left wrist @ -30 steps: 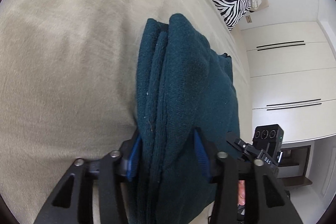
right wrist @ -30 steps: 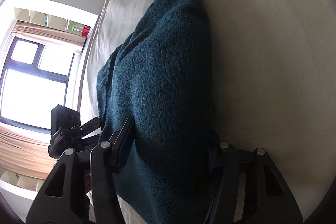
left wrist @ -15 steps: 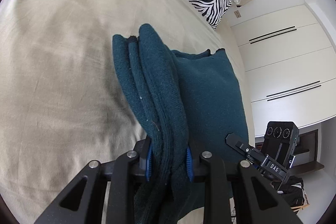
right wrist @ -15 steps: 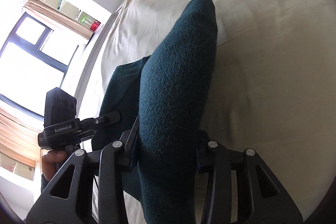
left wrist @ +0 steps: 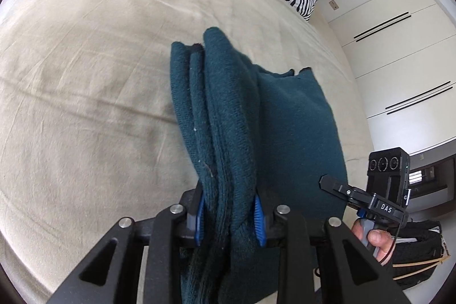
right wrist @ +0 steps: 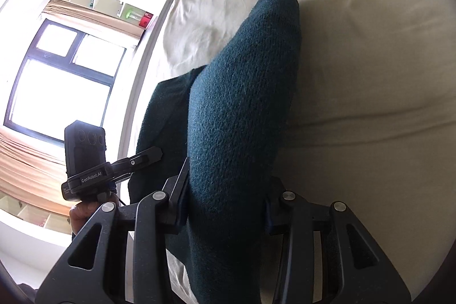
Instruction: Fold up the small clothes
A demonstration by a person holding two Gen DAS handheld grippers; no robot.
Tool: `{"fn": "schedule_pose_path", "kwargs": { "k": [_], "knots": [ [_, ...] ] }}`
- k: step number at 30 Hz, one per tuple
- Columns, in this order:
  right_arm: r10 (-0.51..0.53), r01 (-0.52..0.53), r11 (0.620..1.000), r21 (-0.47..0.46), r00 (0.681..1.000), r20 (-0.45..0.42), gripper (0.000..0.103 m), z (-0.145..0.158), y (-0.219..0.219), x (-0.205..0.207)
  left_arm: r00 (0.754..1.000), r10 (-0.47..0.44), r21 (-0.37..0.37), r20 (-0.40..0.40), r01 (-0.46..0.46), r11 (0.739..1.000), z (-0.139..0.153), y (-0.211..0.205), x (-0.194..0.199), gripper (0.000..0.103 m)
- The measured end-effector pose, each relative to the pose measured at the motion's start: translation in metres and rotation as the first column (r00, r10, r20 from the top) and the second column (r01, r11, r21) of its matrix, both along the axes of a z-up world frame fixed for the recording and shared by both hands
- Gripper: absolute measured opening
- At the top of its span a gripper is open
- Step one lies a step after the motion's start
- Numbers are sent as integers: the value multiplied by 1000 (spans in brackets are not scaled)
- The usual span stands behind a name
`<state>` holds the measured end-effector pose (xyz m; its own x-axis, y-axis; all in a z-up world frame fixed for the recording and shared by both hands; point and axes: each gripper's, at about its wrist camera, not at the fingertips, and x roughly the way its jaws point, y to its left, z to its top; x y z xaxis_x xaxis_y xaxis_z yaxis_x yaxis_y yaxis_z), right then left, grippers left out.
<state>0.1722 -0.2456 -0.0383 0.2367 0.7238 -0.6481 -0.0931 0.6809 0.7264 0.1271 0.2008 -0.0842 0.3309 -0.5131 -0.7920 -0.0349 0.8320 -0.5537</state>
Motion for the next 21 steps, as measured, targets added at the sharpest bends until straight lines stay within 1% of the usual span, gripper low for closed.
{"fn": "schedule_pose_path", "kwargs": {
  "k": [1, 2, 3, 4, 5, 7, 8, 11, 12, 13, 15, 17, 18, 19, 20, 21],
  "knots": [
    [-13, 13, 1000, -22, 1000, 0, 40, -8, -1, -4, 1000, 9, -9, -13, -9, 1000, -9, 3, -3, 36],
    [-28, 28, 999, -40, 1000, 2, 41, -16, -3, -6, 1000, 19, -36, -17, -19, 999, -15, 6, -5, 38],
    [-46, 46, 998, -31, 999, -9, 42, -24, -8, -8, 1000, 26, -45, -7, -26, 999, -18, 8, -7, 39],
    [-60, 60, 998, -2, 998, -20, 42, -31, -11, -9, 999, 32, -49, 0, -32, 998, -20, 9, -9, 40],
    [-61, 61, 998, 21, 998, -11, 42, -33, -14, -12, 999, 38, -51, 9, -37, 998, -20, 10, -10, 40],
    [-58, 57, 998, 24, 998, 19, 44, -33, -16, -15, 999, 47, -48, 26, -45, 998, -19, 10, -16, 41],
    [-63, 62, 998, 26, 998, 20, 45, -32, -21, -20, 998, 50, -44, 36, -49, 998, -17, 11, -23, 41],
    [-104, 104, 994, 22, 995, 9, 47, -23, -29, -19, 996, 71, -16, 63, -70, 997, -10, 10, -33, 49],
    [-123, 122, 992, 20, 992, 17, 47, -19, -35, -23, 994, 75, -5, 76, -75, 997, -7, 11, -38, 53],
    [-140, 140, 990, 16, 990, 29, 47, -15, -41, -29, 993, 80, 13, 92, -82, 997, -2, 10, -43, 57],
    [-176, 177, 984, -4, 983, 56, 47, -6, -58, -37, 987, 94, 72, 129, -104, 992, 8, 7, -49, 62],
    [-212, 219, 974, -59, 972, 105, 47, 8, -67, -49, 977, 95, 152, 190, -125, 980, 20, 2, -62, 68],
    [-223, 236, 968, -88, 965, 136, 47, 15, -70, -55, 970, 88, 203, 228, -136, 970, 28, -3, -69, 74],
    [-228, 248, 962, -112, 959, 166, 47, 24, -71, -59, 960, 78, 254, 268, -149, 956, 36, -10, -76, 82],
    [-228, 258, 956, -139, 953, 200, 47, 33, -70, -66, 949, 68, 304, 309, -166, 938, 43, -17, -83, 87],
    [-225, 270, 948, -169, 944, 241, 48, 42, -63, -72, 934, 53, 352, 353, -185, 918, 51, -24, -92, 95]
  ]
}}
